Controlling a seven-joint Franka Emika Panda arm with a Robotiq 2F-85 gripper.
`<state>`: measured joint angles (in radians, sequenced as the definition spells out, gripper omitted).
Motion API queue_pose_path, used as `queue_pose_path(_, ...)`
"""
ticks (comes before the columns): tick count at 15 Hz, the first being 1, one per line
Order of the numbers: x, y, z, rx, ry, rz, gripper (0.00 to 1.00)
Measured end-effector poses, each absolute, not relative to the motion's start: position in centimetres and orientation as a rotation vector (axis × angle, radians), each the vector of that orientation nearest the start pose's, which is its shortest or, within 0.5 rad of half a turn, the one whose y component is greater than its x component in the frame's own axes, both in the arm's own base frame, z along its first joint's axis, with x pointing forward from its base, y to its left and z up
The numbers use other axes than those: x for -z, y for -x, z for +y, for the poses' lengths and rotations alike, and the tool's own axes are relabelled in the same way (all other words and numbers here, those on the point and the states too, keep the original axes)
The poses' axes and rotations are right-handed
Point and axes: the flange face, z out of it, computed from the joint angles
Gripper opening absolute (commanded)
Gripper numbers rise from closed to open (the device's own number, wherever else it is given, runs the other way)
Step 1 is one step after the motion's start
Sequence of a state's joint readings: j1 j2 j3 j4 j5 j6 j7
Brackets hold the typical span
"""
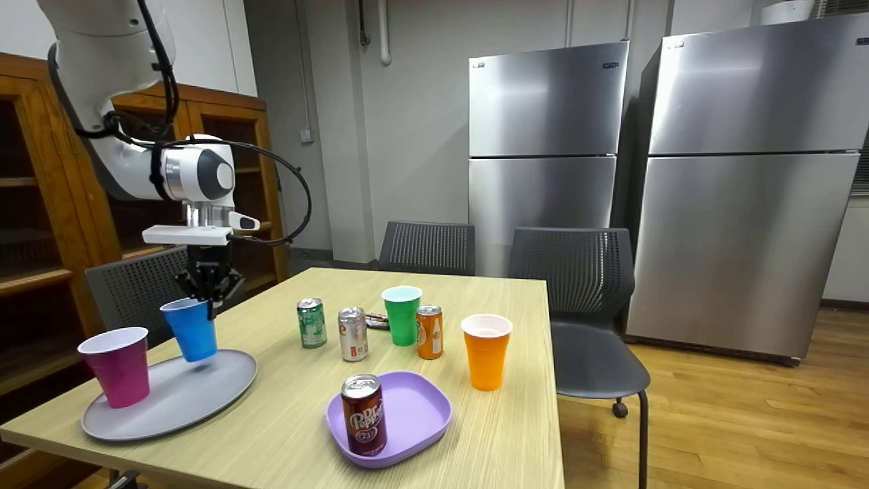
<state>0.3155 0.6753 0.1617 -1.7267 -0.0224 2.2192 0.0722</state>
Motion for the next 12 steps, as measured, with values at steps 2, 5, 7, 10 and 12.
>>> queue_pose_path(2, -18.0, -58.0, 28.9, -0.307, 3.026, -0.615, 0.01)
queue_pose_path(5, -17.6, -57.8, 28.9, -0.319, 3.021, -0.627, 0.01)
queue_pose_path(7, -17.3, -57.6, 29.0, -0.324, 3.017, -0.634, 0.01)
queue_pose_path(10, -16.9, -57.3, 29.2, -0.327, 3.011, -0.643, 0.01)
queue_pose_path(12, -16.6, -57.2, 29.2, -0.328, 3.009, -0.645, 0.01)
